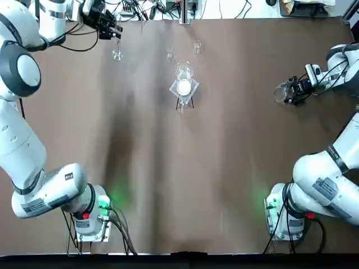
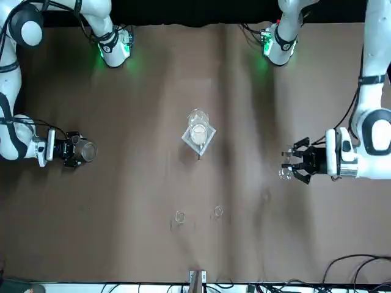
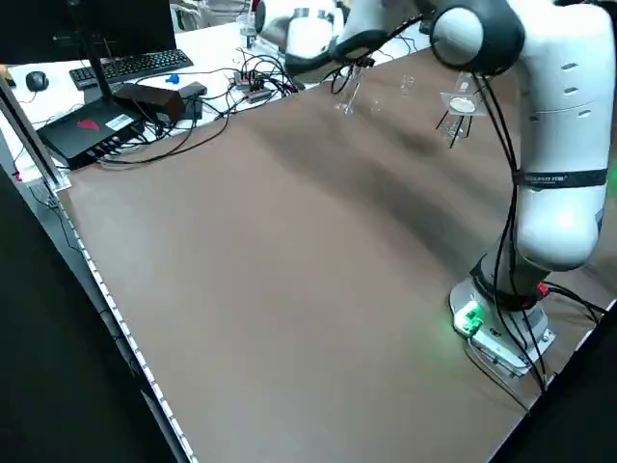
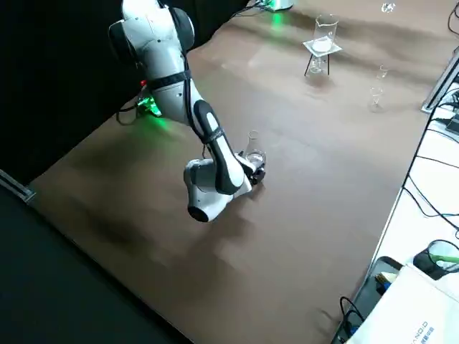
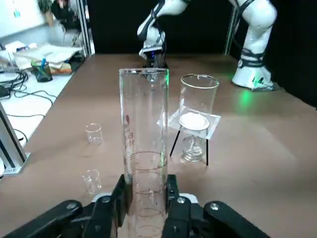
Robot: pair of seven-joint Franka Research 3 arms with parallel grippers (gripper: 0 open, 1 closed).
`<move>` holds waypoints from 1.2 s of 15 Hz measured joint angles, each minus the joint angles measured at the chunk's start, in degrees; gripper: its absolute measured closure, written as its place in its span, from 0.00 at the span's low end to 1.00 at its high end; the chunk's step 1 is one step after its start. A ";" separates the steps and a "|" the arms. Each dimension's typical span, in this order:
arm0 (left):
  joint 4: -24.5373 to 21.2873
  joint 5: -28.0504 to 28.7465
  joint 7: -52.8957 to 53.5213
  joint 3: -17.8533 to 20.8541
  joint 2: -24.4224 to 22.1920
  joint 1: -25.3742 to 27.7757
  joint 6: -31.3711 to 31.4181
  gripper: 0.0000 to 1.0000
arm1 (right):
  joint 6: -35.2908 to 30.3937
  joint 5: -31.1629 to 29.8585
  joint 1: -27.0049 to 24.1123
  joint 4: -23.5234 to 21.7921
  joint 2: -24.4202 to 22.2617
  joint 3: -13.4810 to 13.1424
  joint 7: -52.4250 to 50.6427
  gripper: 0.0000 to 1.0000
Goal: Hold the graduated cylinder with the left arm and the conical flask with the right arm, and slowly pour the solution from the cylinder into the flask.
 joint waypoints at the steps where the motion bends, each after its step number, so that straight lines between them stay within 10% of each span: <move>1: -1.28 0.56 -1.15 0.01 -1.72 -1.15 1.76 0.66 | -0.25 0.07 0.00 0.00 0.16 0.12 -1.44 0.00; 18: -9.88 22.07 -23.23 -0.01 -14.16 -18.81 19.48 0.66 | -0.48 1.50 0.02 0.49 2.72 1.28 -8.14 0.04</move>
